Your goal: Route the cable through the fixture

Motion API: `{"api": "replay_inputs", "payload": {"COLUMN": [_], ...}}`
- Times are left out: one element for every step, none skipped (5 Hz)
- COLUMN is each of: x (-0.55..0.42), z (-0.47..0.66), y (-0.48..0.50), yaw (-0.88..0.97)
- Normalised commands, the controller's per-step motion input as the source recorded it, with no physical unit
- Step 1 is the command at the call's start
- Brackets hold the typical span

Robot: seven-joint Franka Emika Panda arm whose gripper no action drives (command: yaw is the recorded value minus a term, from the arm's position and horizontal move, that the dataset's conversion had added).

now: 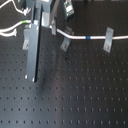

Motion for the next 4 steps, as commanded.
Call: {"api": "replay_inputs", "payload": {"x": [0.211,0.287,0.235,0.084], "z": [-0.06,-0.18,-0.23,-0.19], "y": [-0.057,-0.087,-0.095,-0.167], "yaw": [0.15,0.17,0.18,0.09]}}
